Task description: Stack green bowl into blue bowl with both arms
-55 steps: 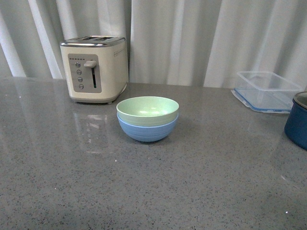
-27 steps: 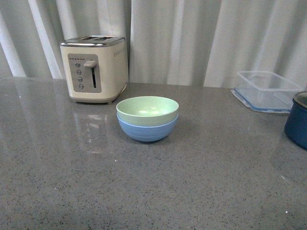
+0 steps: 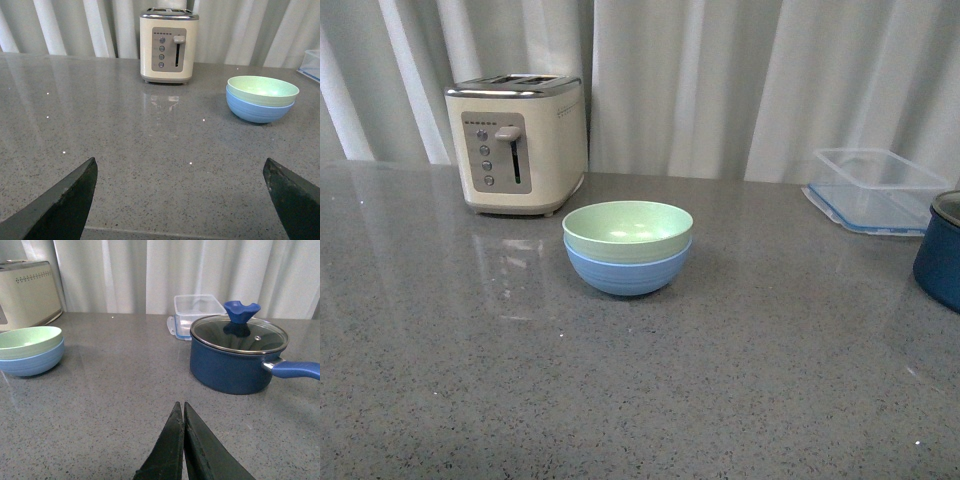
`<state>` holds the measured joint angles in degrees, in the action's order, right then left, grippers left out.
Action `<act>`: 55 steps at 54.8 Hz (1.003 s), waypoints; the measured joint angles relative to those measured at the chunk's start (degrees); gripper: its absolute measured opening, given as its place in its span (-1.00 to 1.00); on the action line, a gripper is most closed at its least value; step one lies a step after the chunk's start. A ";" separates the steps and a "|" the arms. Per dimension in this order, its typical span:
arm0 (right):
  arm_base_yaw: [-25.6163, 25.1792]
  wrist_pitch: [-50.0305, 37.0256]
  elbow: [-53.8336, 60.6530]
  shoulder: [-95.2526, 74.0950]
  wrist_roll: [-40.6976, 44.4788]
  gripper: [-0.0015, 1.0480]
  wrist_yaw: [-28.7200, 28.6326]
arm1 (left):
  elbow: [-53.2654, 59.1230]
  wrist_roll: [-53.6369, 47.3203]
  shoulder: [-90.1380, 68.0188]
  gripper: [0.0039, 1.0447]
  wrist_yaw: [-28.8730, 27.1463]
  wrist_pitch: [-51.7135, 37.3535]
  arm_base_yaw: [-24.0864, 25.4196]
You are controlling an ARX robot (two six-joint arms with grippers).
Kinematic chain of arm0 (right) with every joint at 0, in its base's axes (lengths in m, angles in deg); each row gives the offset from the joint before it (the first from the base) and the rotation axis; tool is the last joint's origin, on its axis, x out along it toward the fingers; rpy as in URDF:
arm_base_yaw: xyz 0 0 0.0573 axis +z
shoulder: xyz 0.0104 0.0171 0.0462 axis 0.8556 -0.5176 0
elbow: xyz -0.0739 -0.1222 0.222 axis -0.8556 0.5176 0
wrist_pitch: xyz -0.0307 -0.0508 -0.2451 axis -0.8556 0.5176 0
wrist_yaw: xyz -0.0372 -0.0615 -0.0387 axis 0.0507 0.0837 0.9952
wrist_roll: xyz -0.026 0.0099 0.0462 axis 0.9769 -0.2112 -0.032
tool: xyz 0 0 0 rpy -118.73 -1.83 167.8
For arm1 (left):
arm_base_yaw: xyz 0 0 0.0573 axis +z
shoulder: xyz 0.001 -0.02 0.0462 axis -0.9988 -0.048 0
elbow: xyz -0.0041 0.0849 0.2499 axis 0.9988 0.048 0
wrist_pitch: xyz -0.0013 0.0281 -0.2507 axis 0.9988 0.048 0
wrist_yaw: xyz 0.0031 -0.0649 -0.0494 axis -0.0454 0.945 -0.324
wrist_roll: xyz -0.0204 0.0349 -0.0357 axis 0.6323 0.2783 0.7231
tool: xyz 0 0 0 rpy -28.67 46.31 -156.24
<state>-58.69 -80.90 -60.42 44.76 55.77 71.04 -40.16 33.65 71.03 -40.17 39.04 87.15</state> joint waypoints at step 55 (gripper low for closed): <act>0.00 12.59 -0.02 12.26 0.07 0.62 -0.13 | 0.00 0.00 0.00 0.88 0.00 0.00 0.00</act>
<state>-58.69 -68.32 -60.44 57.03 55.84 70.91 -40.16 33.65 71.03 -40.17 39.04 87.15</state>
